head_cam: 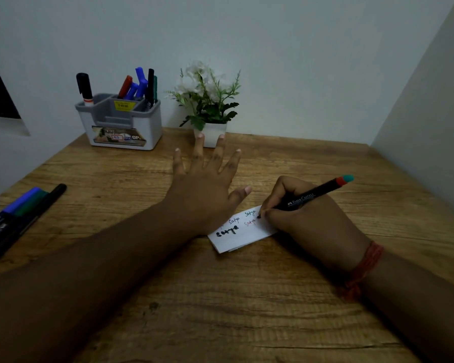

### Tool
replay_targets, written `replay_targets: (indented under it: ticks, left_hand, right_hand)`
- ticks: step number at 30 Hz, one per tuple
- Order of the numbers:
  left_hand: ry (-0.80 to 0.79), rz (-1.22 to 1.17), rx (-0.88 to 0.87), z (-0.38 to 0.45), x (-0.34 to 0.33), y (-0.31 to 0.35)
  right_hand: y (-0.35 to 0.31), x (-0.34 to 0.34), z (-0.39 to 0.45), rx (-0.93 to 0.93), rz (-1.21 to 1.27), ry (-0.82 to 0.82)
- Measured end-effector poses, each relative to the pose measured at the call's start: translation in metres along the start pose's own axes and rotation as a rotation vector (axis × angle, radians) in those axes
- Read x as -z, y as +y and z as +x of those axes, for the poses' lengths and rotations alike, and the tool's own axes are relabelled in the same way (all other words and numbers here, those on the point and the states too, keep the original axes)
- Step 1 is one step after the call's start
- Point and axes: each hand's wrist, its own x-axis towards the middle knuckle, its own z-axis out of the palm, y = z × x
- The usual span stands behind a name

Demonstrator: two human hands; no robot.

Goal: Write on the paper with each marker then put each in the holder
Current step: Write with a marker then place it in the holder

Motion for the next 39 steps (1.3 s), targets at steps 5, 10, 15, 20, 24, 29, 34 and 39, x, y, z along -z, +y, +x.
replay_targets:
  ticks: [5,10,15,20,24,29,34,39]
  left_hand:
    - [0.017,-0.014,-0.02,0.001,0.003,0.0]
    - [0.014,-0.05,-0.026,0.002,0.009,-0.002]
    - [0.001,-0.09,0.003,0.005,0.013,-0.013]
    - [-0.121,-0.06,0.066,0.008,0.018,-0.032]
    - [-0.226,-0.148,0.027,0.008,0.02,-0.041]
    - [-0.222,-0.21,-0.031,0.014,0.021,-0.043]
    - [-0.07,-0.285,-0.076,0.016,0.021,-0.039]
    - [0.032,-0.466,-0.087,0.01,0.028,-0.031]
  right_hand:
    - [-0.001,0.009,0.001,0.114,0.194,0.225]
    - [-0.003,0.022,0.006,0.212,0.322,0.391]
    - [-0.009,0.039,0.022,0.258,0.3,0.372]
    - [-0.006,0.052,0.044,0.229,0.164,0.23]
    - [0.006,0.05,0.043,0.236,0.211,0.212]
    - [0.01,0.045,0.038,0.251,0.171,0.108]
    - [0.01,0.043,0.037,0.216,0.279,0.085]
    - [0.012,0.041,0.034,0.217,0.325,0.005]
